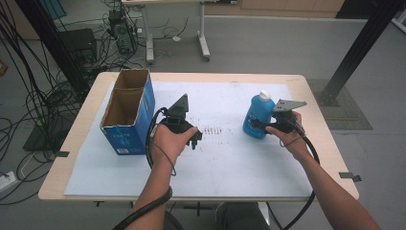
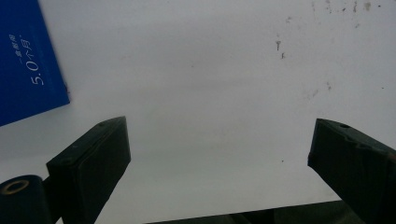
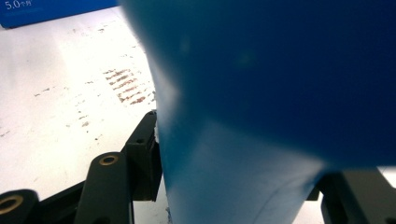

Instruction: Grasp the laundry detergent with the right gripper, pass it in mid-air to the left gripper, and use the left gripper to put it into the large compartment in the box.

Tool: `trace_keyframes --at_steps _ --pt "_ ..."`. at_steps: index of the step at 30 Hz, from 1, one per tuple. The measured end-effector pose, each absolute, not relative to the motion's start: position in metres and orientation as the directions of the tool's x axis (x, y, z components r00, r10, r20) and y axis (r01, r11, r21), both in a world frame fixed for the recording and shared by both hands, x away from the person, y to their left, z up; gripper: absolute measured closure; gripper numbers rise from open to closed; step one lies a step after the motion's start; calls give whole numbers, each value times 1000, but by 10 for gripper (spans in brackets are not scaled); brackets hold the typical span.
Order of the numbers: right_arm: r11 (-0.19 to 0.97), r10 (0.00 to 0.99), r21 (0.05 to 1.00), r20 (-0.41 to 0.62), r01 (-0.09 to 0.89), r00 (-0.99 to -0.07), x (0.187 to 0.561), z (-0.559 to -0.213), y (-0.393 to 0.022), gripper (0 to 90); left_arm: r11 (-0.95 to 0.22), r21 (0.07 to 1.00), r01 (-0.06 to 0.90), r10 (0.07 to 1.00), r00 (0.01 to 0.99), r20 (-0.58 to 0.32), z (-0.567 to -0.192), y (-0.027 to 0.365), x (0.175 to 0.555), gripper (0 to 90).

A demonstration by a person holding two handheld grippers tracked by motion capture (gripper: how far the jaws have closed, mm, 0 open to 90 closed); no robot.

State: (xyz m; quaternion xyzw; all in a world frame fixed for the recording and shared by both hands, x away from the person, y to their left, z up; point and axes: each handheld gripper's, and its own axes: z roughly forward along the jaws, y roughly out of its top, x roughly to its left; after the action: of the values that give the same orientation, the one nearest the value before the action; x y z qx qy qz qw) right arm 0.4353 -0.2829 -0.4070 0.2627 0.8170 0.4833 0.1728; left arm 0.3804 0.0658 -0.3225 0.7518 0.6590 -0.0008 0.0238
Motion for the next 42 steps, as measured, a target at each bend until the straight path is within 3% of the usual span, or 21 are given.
trace_keyframes --at_steps 42 --pt "392 590 882 -24 261 -807 436 -407 -284 418 -135 38 990 990 136 -23 -319 66 379 60"
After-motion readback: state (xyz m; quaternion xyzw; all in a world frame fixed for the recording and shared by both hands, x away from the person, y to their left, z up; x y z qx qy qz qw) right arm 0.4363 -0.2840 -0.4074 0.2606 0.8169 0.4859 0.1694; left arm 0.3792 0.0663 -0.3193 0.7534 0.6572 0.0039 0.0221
